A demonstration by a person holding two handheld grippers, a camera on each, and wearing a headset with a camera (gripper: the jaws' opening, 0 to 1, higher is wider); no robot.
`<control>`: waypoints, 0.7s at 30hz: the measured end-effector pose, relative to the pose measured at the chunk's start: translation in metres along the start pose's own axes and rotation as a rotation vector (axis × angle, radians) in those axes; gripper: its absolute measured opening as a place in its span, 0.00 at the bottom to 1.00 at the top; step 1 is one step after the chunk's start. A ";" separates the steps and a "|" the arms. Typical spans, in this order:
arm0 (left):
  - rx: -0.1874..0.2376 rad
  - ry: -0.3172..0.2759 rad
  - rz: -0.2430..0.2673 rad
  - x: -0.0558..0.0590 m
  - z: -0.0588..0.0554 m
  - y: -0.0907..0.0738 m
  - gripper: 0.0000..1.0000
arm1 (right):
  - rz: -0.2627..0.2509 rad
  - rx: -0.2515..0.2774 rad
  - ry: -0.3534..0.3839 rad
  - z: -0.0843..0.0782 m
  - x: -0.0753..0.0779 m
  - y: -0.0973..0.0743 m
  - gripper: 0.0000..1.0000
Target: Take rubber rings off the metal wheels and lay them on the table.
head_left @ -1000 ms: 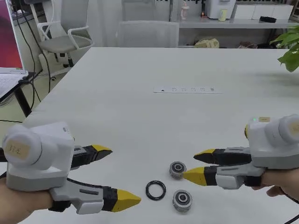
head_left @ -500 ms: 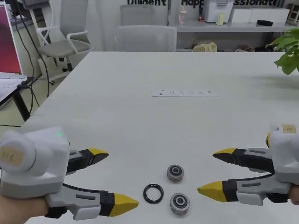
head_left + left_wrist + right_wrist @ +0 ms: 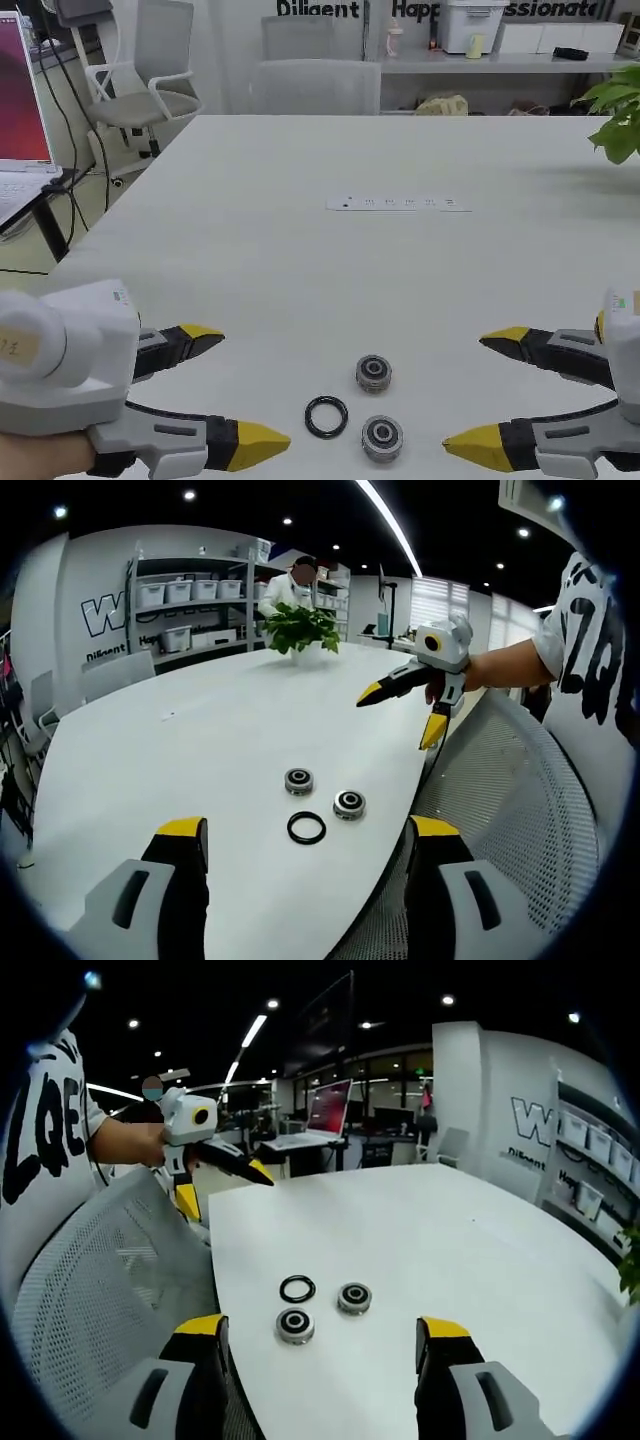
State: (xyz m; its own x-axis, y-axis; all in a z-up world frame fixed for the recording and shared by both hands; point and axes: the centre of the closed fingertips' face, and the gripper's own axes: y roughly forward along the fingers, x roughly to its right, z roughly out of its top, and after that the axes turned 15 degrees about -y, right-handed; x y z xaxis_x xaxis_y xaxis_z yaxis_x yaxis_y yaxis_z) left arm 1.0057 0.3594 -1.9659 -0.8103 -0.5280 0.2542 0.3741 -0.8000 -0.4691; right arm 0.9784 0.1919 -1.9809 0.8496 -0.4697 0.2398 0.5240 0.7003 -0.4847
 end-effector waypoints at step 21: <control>-0.007 -0.007 0.029 -0.003 -0.006 -0.005 0.81 | -0.017 -0.034 -0.028 -0.018 -0.002 -0.015 0.83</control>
State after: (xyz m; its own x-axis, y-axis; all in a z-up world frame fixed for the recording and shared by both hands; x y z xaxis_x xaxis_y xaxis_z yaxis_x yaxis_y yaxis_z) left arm 1.0032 0.3668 -1.9692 -0.7959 -0.5531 0.2463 0.3944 -0.7822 -0.4823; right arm 0.9675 0.1723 -1.9889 0.8424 -0.4657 0.2712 0.5361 0.6734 -0.5090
